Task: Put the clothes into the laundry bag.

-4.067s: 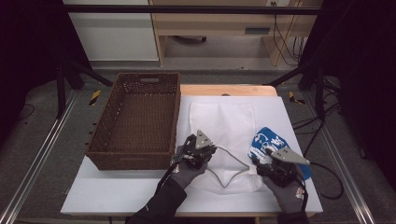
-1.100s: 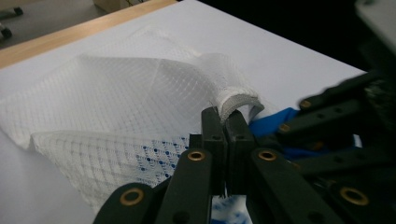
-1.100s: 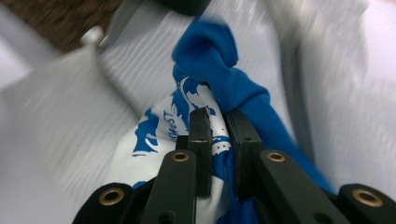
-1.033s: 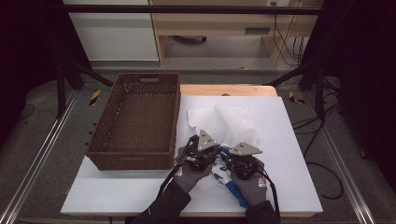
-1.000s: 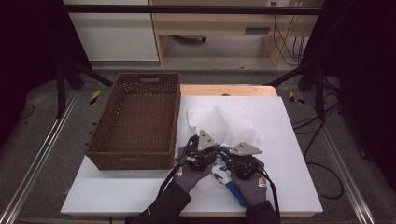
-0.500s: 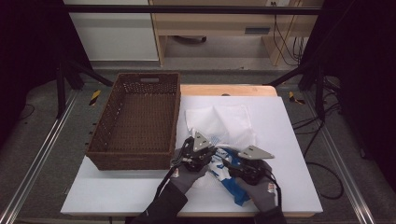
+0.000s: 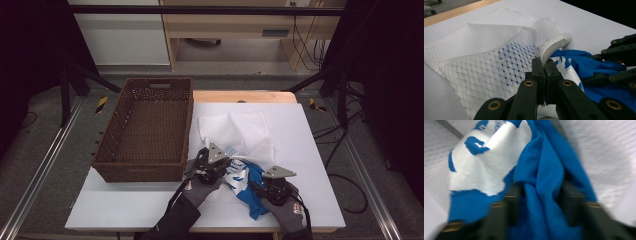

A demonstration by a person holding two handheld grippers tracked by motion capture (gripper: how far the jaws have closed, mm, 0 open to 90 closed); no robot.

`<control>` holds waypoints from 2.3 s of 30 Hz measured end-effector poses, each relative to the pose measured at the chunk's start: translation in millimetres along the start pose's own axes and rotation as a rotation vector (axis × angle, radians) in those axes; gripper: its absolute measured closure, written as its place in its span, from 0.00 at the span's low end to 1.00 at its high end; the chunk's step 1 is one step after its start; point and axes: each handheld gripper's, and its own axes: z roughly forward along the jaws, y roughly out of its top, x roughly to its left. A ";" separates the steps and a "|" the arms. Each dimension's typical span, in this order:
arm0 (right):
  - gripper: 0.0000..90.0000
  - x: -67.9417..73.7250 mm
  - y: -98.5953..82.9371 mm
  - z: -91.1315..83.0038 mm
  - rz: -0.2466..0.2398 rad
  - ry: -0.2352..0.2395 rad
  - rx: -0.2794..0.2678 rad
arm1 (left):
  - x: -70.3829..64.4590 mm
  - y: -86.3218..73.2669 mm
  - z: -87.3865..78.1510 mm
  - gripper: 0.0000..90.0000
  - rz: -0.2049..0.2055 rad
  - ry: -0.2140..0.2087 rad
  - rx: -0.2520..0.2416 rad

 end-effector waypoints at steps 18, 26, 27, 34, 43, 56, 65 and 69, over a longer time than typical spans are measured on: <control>0.74 22.9 51.8 32.0 -0.024 -0.041 -0.123 | -10.0 13.0 -13.7 0.98 -0.012 -0.043 -0.053; 0.62 17.3 48.4 41.4 -0.006 -0.061 -0.092 | -5.6 1.3 -6.2 0.98 -0.025 -0.036 -0.029; 0.59 17.0 48.6 37.2 -0.007 -0.052 -0.100 | -5.0 0.6 -5.9 0.98 -0.027 -0.034 -0.031; 0.47 16.4 39.2 -11.1 -0.011 0.039 -0.182 | -0.3 0.2 -5.8 0.98 -0.034 -0.023 -0.028; 0.34 31.6 20.5 25.3 -0.026 0.056 -0.046 | -0.1 1.1 -4.4 0.98 -0.035 -0.022 -0.026; 0.85 27.1 53.8 23.7 0.041 -0.061 -0.183 | -6.8 8.7 -16.8 0.98 -0.024 -0.045 -0.071; 0.75 14.1 52.3 66.6 0.040 -0.199 -0.118 | -3.8 -4.5 -10.3 0.98 -0.036 -0.052 -0.035; 0.63 12.7 51.8 54.6 0.048 -0.175 -0.132 | -0.2 -8.2 -7.9 0.98 -0.052 -0.050 -0.030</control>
